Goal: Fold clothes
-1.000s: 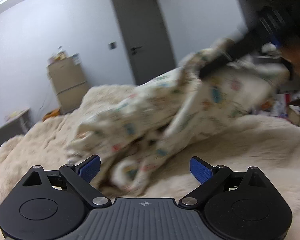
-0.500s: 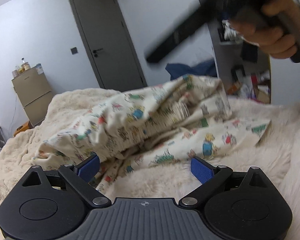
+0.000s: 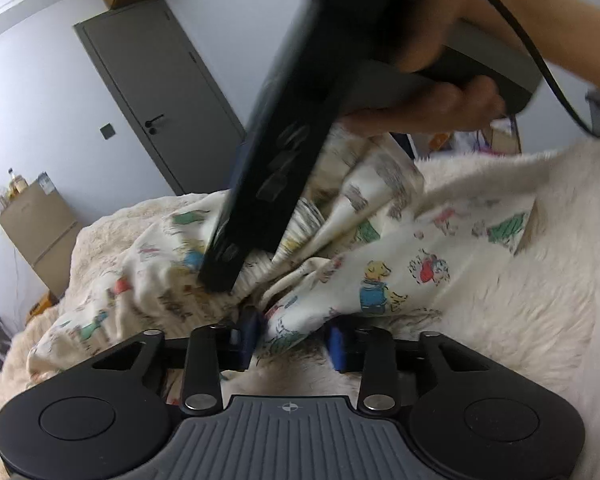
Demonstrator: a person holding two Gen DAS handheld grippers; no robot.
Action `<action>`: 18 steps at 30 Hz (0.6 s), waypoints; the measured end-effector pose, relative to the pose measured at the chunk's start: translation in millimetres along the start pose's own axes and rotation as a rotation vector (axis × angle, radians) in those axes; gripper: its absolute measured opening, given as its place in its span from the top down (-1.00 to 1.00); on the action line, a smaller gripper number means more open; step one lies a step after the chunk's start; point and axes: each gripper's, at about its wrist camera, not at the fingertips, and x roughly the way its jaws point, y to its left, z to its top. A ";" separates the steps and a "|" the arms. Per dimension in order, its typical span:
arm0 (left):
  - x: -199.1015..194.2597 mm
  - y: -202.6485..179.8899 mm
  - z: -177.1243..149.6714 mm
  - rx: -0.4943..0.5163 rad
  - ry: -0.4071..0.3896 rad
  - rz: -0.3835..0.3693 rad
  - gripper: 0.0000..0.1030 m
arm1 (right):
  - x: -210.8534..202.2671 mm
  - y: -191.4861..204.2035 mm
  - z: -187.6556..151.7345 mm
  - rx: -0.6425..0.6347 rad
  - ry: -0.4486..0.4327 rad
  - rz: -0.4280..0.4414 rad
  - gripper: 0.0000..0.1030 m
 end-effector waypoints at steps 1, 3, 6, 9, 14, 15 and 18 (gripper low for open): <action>1.2 -0.9 -1.0 0.005 0.004 0.029 0.75 | 4.0 -1.0 1.3 0.010 0.007 0.009 -0.02; -2.9 2.9 -1.6 -0.008 -0.007 0.078 0.88 | 1.9 -8.2 3.9 0.069 -0.006 0.027 0.76; -17.8 25.6 -2.5 -0.101 -0.039 0.143 0.89 | -26.4 -45.2 3.8 0.288 -0.132 0.051 0.90; -35.4 62.4 -7.8 -0.235 -0.059 0.185 0.89 | -53.6 -73.7 -0.3 0.424 -0.217 0.038 0.91; -79.4 132.7 -35.4 -0.464 -0.103 0.332 0.90 | -79.7 -111.5 -22.5 0.604 -0.290 -0.094 0.92; -91.2 147.4 -42.7 -0.518 -0.112 0.373 0.90 | -82.1 -117.9 -29.0 0.637 -0.297 -0.134 0.92; -127.7 191.3 -65.2 -0.682 -0.139 0.497 0.90 | -86.6 -137.7 -52.9 0.718 -0.296 -0.219 0.92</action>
